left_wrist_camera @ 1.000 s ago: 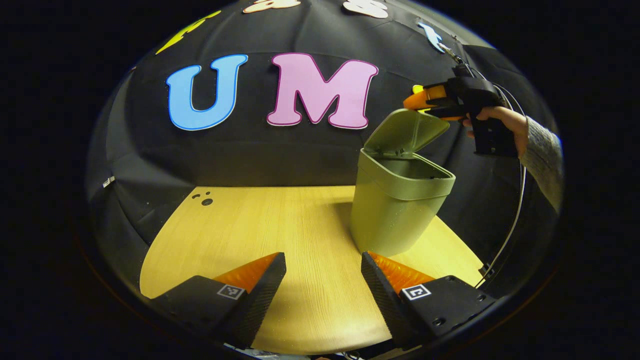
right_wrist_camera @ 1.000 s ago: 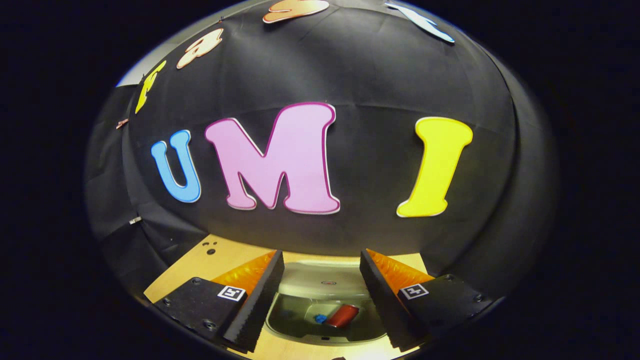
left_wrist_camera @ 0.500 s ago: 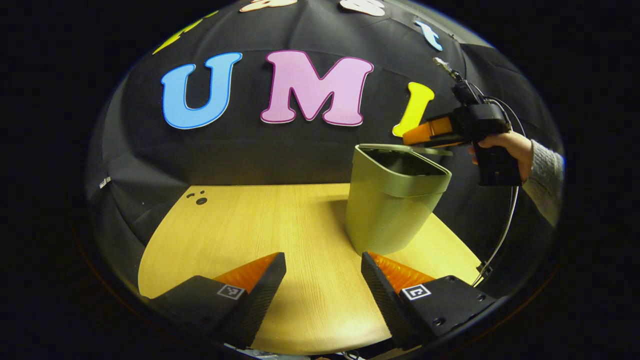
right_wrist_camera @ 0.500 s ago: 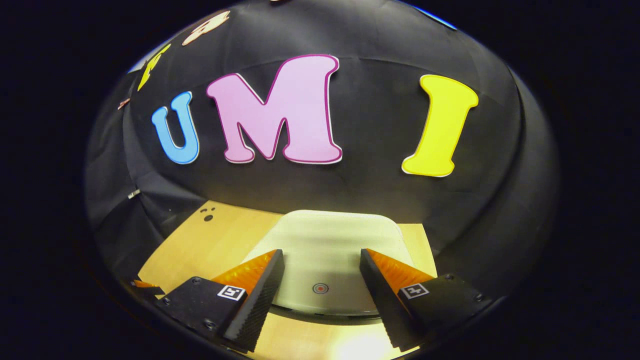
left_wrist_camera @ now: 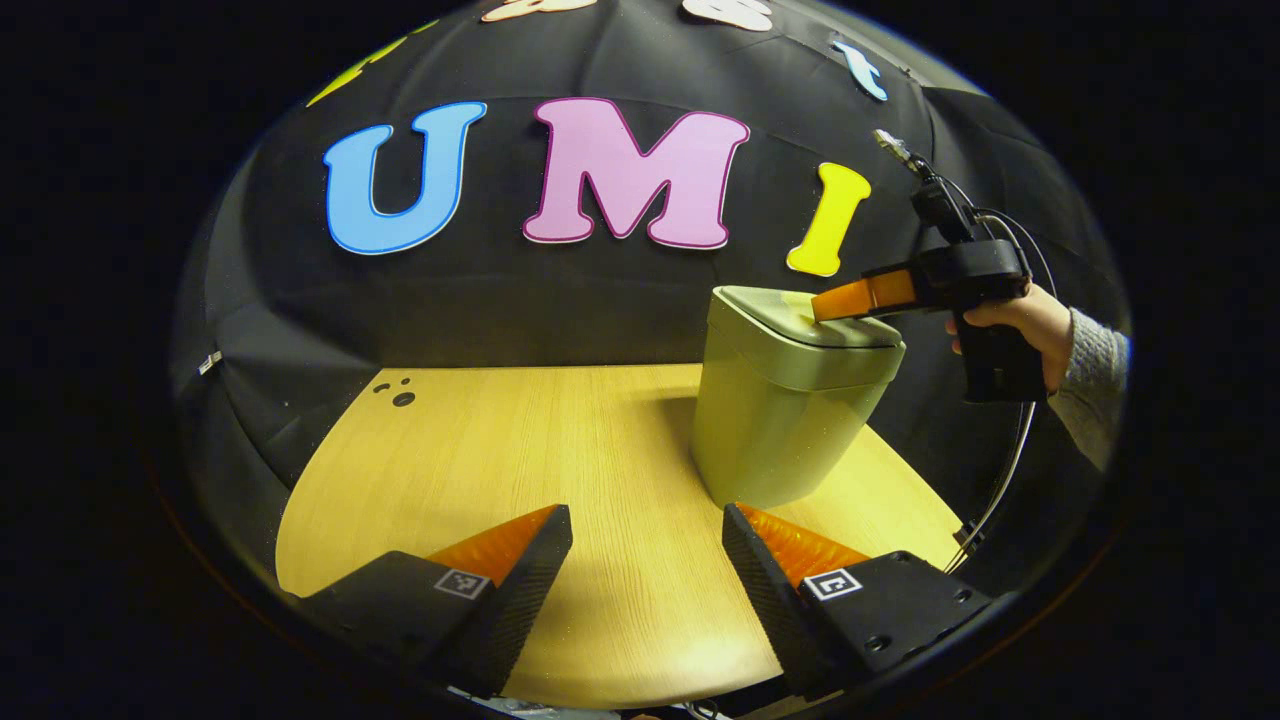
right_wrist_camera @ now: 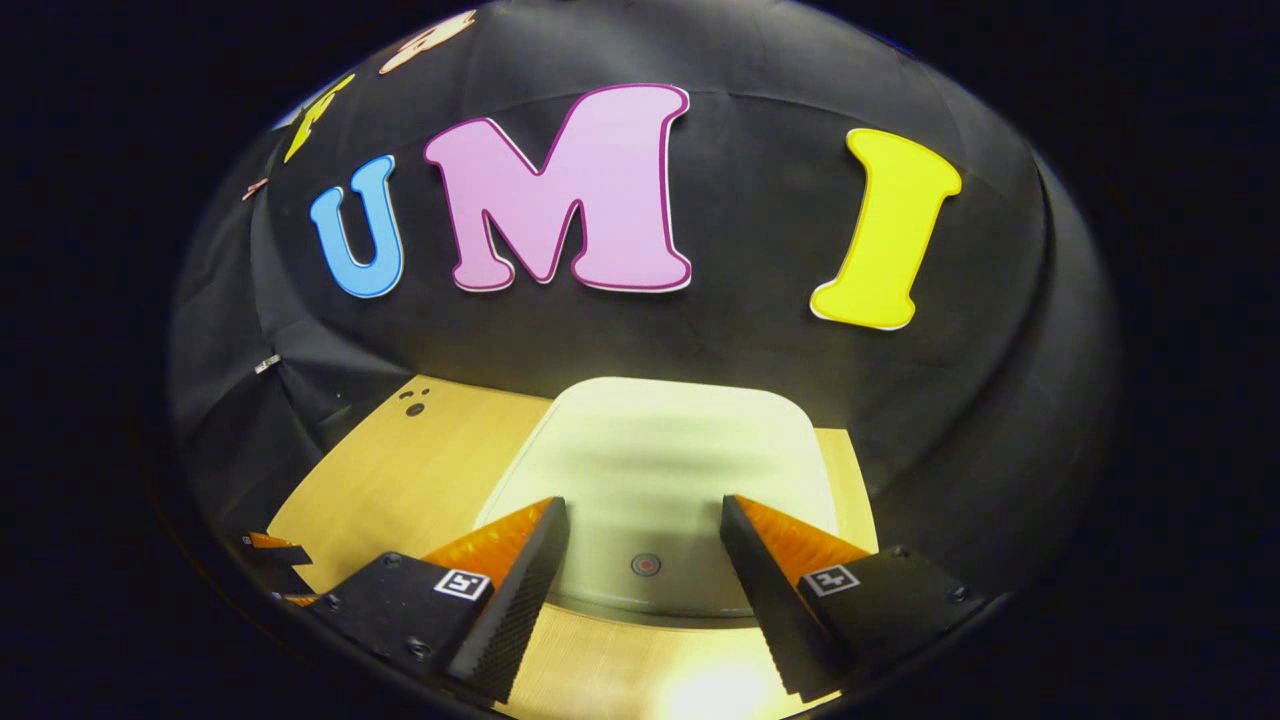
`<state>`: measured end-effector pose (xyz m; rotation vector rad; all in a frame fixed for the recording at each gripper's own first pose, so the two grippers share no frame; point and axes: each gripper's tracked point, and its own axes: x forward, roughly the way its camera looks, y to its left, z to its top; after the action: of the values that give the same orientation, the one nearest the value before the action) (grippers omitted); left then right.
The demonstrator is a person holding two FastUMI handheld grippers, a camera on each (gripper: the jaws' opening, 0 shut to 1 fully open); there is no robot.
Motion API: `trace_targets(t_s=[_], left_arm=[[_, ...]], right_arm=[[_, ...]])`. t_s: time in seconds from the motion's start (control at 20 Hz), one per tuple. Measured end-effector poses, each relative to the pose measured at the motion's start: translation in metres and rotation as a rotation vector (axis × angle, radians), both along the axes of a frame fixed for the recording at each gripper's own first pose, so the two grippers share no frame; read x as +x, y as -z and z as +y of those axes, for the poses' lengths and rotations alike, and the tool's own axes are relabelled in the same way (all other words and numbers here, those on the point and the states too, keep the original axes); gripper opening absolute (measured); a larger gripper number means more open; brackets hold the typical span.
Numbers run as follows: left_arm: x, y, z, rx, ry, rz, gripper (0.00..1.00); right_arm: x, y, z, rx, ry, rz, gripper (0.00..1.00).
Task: Press the lid of the desktop garbage bin to open it, pick up the crumpled paper on the desktop and throw it into the bin, then pick up the pop can on the desktop and drop it into the bin, and finally close the garbage bin lid.
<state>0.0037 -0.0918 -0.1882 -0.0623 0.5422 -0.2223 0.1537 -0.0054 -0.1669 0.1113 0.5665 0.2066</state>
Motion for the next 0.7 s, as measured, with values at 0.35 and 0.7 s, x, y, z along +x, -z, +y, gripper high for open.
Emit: trace_targets(t_s=[0.35,0.7], left_arm=[[0.0002,0.0018,-0.0016,0.000,0.004,0.003,0.98],[0.0020,0.0025,-0.0046,0.005,0.014,0.002,0.98]], right_arm=[[-0.0038,0.0055,0.0005,0.010,-0.022,-0.014,0.98],[-0.0077,0.0100,0.0012,0.039,-0.043,-0.069,0.98]])
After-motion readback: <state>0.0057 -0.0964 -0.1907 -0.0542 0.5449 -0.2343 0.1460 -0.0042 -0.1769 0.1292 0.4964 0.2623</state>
